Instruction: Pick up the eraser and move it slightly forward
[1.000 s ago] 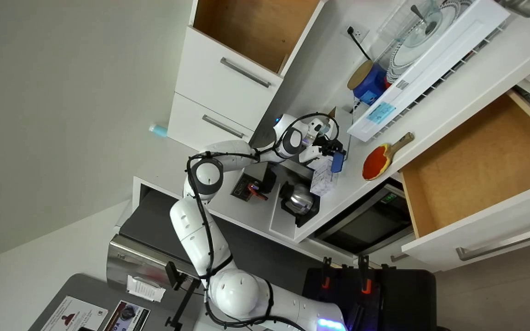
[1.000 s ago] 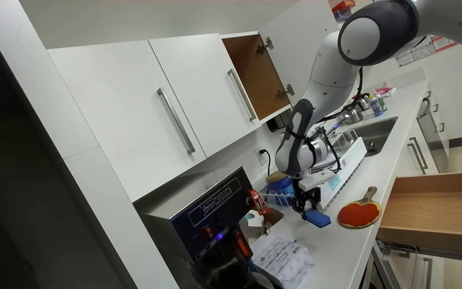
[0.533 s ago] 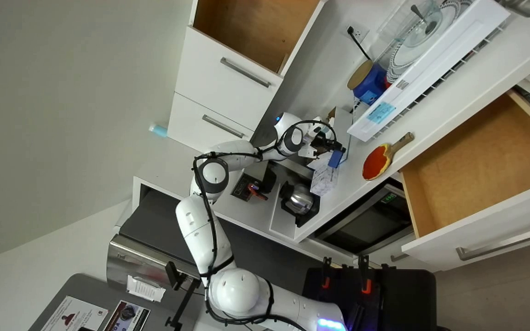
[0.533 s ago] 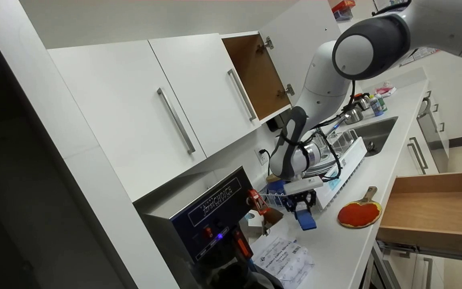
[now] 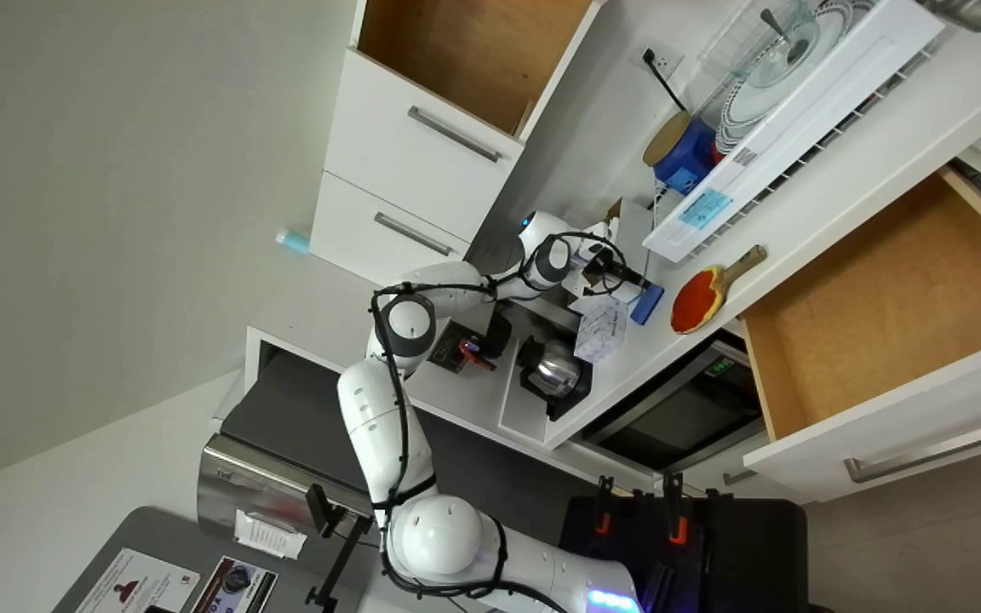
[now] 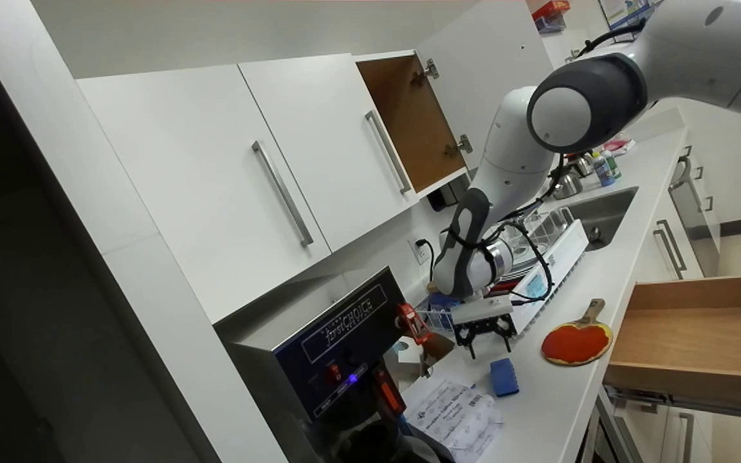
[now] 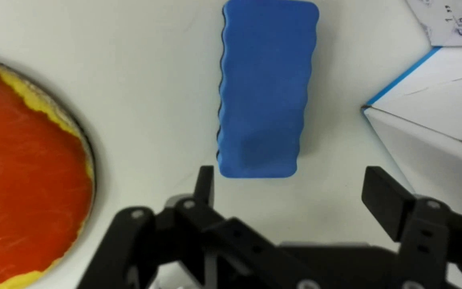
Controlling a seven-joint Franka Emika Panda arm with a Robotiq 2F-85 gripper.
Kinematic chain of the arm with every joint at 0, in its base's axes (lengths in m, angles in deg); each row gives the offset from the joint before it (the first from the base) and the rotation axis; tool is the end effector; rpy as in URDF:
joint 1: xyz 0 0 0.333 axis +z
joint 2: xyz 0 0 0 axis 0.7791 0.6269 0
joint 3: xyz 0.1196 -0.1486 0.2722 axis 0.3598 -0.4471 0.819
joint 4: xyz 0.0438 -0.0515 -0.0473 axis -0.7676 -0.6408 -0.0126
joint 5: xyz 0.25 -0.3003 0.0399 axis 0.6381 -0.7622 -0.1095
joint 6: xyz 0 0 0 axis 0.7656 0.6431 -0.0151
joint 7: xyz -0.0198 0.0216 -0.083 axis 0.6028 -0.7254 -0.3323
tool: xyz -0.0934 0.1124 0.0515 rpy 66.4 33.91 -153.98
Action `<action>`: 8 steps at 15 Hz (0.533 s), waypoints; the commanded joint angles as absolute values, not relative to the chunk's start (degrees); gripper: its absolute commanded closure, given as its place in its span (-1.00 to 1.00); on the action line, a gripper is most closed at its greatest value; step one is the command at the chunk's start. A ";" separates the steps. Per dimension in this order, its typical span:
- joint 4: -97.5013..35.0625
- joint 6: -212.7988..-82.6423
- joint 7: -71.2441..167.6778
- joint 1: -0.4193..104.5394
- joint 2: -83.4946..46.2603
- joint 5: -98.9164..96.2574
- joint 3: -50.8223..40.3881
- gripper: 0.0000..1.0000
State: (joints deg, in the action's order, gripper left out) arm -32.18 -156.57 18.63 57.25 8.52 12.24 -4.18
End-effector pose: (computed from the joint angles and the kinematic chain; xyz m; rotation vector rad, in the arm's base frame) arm 0.7148 0.0469 0.1491 -2.8547 0.9916 -0.1234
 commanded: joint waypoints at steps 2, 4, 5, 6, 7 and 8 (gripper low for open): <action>-29.71 -154.57 15.99 57.99 9.47 12.97 -4.77 -1.00; -29.64 -154.52 16.13 57.91 9.44 12.84 -4.64 -1.00; -29.24 -151.29 18.89 56.88 9.14 12.89 -3.36 -1.00; -30.92 -155.27 17.92 57.50 9.14 12.57 -4.34 -1.00; -30.63 -153.95 18.01 57.46 9.14 12.57 -4.19 -1.00; -30.44 -153.39 18.01 57.46 9.15 12.56 -4.14 -1.00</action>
